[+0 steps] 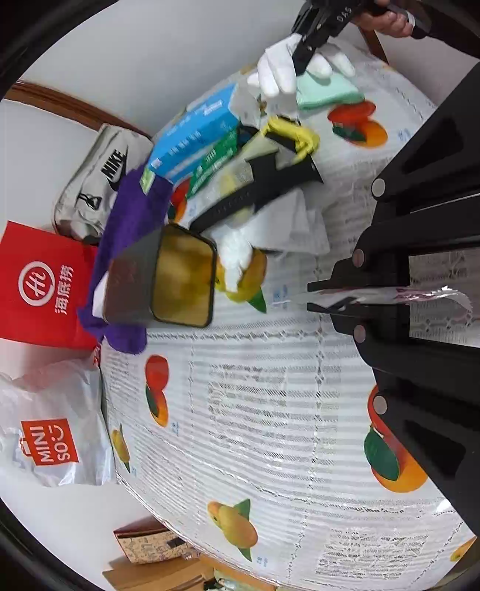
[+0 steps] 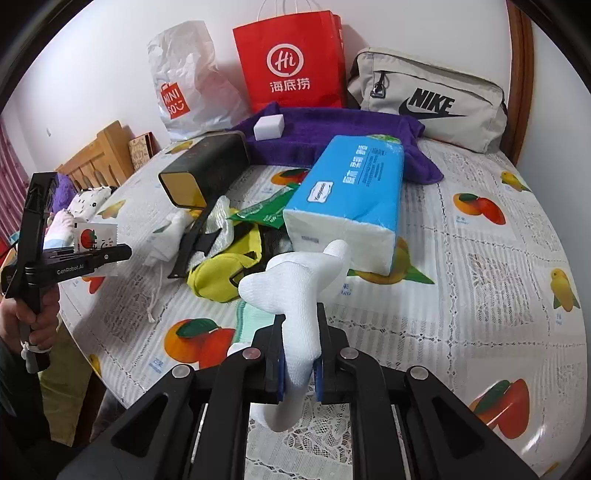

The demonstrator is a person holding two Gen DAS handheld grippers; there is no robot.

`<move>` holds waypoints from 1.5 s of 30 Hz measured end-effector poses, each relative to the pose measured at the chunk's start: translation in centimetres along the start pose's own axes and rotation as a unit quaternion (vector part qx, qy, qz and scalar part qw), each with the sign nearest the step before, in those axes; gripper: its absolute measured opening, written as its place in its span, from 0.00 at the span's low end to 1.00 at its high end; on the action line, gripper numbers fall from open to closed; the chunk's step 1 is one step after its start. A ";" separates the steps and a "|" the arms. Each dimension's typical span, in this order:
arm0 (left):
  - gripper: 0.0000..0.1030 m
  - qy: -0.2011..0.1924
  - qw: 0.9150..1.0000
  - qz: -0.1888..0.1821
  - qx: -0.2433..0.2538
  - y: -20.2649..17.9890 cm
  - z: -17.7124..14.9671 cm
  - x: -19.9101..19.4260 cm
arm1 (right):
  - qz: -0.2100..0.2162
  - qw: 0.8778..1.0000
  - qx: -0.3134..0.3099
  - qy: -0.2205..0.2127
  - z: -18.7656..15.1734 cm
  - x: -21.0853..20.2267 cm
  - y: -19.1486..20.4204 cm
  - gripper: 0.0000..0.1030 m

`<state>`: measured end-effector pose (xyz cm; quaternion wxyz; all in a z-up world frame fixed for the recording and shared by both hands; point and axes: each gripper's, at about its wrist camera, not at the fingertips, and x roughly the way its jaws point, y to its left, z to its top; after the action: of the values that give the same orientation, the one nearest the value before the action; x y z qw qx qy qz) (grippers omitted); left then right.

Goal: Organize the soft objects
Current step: 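Carry the snack packet with the left gripper while the right carries the glove toward the purple towel, then release the glove onto the wipes pack with the right gripper while the left drops the packet on the towel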

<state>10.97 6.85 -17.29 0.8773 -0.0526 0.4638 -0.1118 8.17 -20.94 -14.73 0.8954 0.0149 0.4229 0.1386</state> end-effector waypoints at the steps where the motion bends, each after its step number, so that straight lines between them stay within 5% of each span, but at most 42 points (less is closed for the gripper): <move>1: 0.03 -0.001 1.000 -0.003 -0.001 -0.1 0.2 -0.2 | 0.000 1.000 0.000 -0.002 0.1 -0.2 0.0 0.11; 17: 0.03 -0.021 1.000 0.003 -0.002 -0.6 5.9 -1.7 | 0.012 0.999 -0.007 -0.048 6.4 -2.5 -0.5 0.11; 45: 0.03 -0.015 1.000 -0.009 0.011 -1.0 20.5 4.9 | -0.039 0.997 0.016 -0.060 21.6 5.1 -5.7 0.11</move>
<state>30.42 4.44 -9.47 0.8834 -0.0484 0.4493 -0.1237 29.00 -23.10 -5.49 0.9235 0.0215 0.3709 0.0957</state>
